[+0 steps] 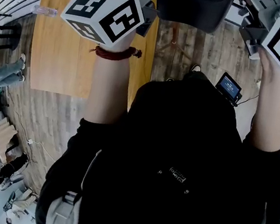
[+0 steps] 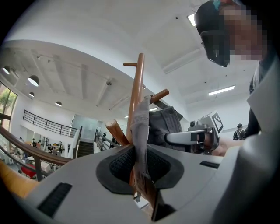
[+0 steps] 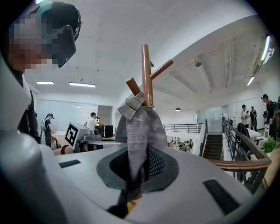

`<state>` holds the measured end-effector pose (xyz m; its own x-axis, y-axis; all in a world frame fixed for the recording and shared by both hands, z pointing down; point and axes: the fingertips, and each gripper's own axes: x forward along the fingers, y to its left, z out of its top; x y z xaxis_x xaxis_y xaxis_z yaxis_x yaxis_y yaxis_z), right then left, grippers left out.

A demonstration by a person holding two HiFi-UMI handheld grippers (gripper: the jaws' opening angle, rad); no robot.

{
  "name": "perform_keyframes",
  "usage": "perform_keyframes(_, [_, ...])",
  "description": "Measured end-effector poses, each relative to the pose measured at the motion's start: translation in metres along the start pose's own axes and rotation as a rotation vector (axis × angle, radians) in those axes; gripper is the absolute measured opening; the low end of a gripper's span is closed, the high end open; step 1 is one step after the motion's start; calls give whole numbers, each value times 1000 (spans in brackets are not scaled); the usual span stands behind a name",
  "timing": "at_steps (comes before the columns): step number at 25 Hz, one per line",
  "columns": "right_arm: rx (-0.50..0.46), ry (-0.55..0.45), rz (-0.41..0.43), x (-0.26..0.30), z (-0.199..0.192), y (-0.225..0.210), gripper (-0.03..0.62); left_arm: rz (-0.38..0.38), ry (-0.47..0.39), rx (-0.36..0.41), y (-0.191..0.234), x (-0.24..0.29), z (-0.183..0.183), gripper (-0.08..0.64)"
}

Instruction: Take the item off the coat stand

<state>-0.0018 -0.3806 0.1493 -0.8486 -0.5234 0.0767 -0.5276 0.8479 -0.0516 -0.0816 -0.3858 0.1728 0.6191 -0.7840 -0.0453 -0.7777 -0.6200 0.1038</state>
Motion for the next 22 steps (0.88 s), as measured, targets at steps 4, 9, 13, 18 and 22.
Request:
perform_keyframes(4, [-8, -9, -5, -7, 10, 16, 31, 1, -9, 49, -12, -13, 11, 51])
perform_keyframes(9, [-9, -13, -2, 2, 22, 10, 31, -7, -30, 66, -5, -8, 27, 48])
perform_keyframes(13, [-16, -23, -7, 5, 38, 16, 31, -26, -54, 90, -8, -11, 45, 43])
perform_keyframes(18, [-24, -43, -17, 6, 51, 23, 31, -43, -72, 104, -8, -15, 58, 41])
perform_keyframes(22, [-44, -63, -39, 3, 56, 18, 31, -57, -110, 130, -9, -10, 65, 41])
